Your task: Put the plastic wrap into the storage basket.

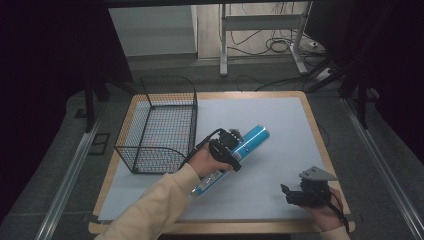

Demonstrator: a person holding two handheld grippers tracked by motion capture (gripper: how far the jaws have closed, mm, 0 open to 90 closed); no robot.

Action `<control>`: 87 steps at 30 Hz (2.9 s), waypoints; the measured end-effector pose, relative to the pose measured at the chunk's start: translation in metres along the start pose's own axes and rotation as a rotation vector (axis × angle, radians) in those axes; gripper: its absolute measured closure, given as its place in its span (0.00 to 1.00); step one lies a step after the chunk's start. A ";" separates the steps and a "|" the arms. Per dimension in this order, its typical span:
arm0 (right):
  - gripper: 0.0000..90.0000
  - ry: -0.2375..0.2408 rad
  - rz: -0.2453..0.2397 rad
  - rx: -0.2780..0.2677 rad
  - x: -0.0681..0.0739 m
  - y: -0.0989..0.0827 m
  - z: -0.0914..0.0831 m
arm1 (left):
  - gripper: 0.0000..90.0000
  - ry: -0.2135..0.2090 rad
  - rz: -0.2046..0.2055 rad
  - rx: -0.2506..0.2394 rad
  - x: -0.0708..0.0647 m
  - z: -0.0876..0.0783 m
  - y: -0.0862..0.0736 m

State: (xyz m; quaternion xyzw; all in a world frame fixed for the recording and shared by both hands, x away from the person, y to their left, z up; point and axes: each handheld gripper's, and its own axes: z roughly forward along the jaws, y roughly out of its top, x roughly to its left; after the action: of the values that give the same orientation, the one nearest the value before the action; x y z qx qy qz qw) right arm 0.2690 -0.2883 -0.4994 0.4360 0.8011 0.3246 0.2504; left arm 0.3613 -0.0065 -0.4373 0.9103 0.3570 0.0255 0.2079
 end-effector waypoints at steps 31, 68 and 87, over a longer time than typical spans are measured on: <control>0.13 0.003 0.003 0.001 0.000 0.000 0.001 | 0.35 0.006 -0.028 -0.054 0.018 -0.032 0.019; 0.13 0.001 0.003 0.002 -0.001 0.001 0.001 | 0.35 0.051 -0.052 -0.110 0.050 -0.077 0.045; 0.13 -0.003 0.008 -0.003 -0.001 0.001 0.000 | 0.35 0.094 -0.087 -0.175 0.075 -0.113 0.049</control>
State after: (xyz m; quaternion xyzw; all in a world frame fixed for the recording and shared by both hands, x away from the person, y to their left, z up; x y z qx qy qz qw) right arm 0.2704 -0.2888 -0.4983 0.4390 0.7986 0.3263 0.2512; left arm 0.4261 0.0510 -0.3228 0.8701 0.4020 0.0901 0.2704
